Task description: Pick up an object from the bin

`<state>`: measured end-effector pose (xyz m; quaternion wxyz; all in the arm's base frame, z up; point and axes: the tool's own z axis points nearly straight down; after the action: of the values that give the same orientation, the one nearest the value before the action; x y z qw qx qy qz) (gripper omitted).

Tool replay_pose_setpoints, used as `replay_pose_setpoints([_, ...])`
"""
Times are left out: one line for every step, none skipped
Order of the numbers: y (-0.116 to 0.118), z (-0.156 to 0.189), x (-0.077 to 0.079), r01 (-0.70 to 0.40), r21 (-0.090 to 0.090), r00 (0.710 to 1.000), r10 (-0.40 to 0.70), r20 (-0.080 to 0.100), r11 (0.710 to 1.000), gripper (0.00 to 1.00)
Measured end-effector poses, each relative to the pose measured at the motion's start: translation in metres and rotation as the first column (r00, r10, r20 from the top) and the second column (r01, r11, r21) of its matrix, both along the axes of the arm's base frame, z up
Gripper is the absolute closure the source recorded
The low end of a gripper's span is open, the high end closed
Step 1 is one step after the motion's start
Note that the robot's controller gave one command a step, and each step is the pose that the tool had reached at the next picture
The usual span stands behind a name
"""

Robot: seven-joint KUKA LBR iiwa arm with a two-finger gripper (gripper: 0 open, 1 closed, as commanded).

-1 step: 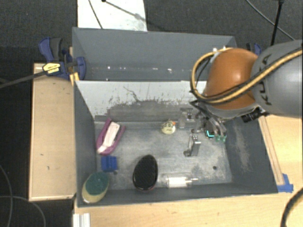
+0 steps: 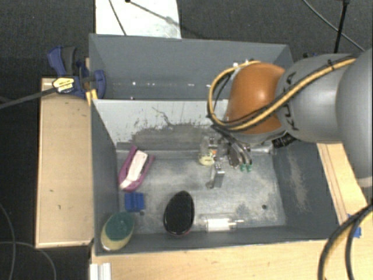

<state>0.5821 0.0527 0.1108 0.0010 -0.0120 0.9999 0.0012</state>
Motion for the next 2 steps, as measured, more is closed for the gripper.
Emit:
replay_pose_setpoints([-0.002, 0.000, 0.010, 0.009, -0.001, 1.000, -0.009, 0.005, 1.000, 0.00])
replay_pose_setpoints([-0.017, -0.002, 0.009, 0.081, -0.002, 0.997, -0.081, -0.001, 0.997, 0.00])
